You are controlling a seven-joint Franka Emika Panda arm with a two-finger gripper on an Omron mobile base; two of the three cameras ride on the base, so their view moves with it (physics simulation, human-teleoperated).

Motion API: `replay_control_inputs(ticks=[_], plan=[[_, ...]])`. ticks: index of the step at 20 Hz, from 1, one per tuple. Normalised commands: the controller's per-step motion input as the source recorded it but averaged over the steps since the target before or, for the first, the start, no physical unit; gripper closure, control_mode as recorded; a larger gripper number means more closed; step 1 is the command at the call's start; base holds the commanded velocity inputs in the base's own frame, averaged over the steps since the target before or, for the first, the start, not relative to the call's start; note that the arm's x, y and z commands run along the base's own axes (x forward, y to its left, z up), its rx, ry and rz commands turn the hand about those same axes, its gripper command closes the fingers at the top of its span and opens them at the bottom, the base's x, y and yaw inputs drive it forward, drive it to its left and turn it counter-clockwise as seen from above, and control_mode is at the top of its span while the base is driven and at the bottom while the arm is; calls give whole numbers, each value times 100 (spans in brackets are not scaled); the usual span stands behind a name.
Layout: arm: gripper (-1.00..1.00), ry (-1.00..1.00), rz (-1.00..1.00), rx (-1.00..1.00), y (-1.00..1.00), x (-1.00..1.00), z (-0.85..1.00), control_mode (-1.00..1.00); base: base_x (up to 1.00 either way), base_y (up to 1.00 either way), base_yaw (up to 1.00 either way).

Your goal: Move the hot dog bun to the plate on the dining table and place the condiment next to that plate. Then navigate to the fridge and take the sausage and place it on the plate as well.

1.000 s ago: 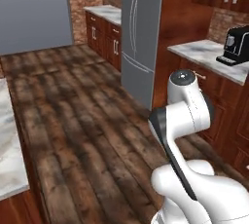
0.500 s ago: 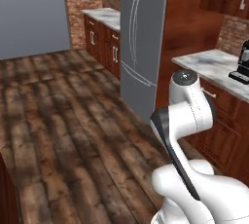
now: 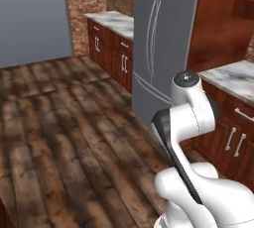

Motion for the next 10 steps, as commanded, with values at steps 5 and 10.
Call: replay_control_inputs(ticks=[5, 10], plan=[[-100, 0, 0, 0, 0, 0, 0, 100, 100, 21, -16], [-100, 0, 0, 0, 0, 0, 0, 100, 100, 14, -22]])
